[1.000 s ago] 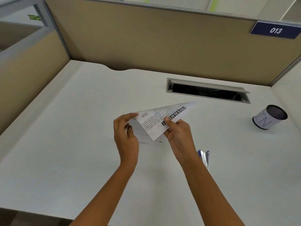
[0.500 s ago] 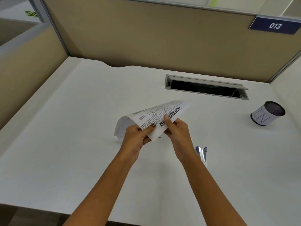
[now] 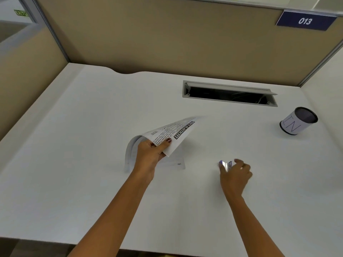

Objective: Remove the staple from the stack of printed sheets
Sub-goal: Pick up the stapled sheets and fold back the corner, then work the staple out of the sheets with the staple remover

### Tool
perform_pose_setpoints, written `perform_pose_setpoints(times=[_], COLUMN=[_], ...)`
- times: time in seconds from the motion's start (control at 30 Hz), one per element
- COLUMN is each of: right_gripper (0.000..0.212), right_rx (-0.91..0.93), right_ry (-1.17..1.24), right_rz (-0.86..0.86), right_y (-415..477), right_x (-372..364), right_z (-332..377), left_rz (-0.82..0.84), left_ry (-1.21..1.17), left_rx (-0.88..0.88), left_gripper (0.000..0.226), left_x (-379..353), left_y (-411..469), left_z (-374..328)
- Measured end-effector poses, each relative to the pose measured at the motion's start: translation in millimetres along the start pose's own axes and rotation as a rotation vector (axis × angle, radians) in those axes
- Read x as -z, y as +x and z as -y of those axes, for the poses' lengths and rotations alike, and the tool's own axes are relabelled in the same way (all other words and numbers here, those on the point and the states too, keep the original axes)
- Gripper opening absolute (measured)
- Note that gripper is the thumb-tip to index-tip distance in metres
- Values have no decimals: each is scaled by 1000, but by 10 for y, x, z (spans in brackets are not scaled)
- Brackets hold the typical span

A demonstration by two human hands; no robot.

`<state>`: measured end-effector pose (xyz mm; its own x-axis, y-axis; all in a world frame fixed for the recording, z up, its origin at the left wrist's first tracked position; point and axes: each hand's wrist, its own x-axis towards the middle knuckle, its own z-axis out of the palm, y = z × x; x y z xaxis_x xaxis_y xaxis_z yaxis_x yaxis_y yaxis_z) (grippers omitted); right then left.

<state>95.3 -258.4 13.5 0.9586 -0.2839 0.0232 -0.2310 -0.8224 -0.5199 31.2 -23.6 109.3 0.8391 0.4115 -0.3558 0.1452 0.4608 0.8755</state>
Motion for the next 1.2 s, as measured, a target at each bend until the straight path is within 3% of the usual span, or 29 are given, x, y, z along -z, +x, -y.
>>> perform_pose_setpoints(times=[0.07,0.17,0.3,0.53,0.73,0.97,1.2], right_gripper=[66,56,27,20,11,26,32], right_rx=[-31,-48,-122,-430,-430,-298,-89], right_ry=[-203,-185,89,1019,1509,1589,1343], right_rz=[91,126,132,403,589,758,594], right_y=[-20,-59,-29,-7,-126,-319,-532], right_x=[-12,-44,-52,212,488,739,774], right_z=[-98,-158,-116,164,439,685,914], left_rz=[-24,-67,-115,-141,-139,-83,-59], left_ry=[49,93,119,140,134,149,247], left_rx=[-28,-60,-79,-83,-57,-56,-110], left_gripper=[30,31,33,36,34,31,20], left_x=[-18,-44,-54,-58,-65,-81,-158], left_y=[-9,-20,-28,-29,-36,-67,-171], left_z=[11,19,8,-39,-51,-86,-156])
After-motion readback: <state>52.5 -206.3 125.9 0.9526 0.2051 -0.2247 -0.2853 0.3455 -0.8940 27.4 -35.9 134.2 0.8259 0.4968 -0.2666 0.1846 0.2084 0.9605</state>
